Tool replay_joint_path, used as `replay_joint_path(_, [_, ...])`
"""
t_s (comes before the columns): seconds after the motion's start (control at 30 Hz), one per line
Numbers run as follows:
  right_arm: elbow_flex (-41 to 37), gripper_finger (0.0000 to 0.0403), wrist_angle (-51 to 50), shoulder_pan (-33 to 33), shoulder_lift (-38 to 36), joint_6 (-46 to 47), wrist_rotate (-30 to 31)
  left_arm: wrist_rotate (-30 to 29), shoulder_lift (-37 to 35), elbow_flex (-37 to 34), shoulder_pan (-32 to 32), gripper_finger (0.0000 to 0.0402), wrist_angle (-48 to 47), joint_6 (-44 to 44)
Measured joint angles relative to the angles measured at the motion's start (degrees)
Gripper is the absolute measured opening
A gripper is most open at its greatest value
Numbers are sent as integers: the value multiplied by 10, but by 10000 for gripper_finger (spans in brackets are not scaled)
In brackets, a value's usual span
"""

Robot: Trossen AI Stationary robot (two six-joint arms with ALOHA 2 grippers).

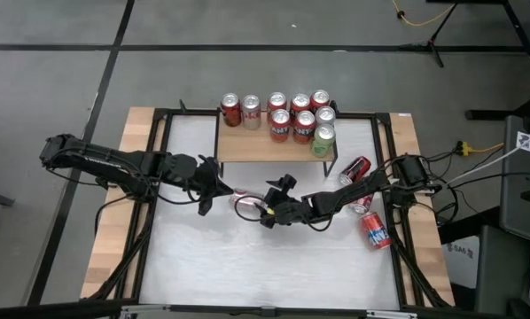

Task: Place canned beverage on shelf
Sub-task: Put the red white soda can on the shelf aligned with the other red white soda can

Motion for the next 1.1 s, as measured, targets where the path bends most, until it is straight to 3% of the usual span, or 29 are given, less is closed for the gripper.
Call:
replay_joint_path(0.33, [0,392,13,1,22,2,9,-9,0,0,0,8,-4,0])
replay_joint_path(0.73, [0,392,24,1,30,0,-62,-19,1,0,0,125,-168,-60])
replay_joint_path(1.1, [0,392,22,1,30,0,-178,-19,85,0,0,175,-201,-46])
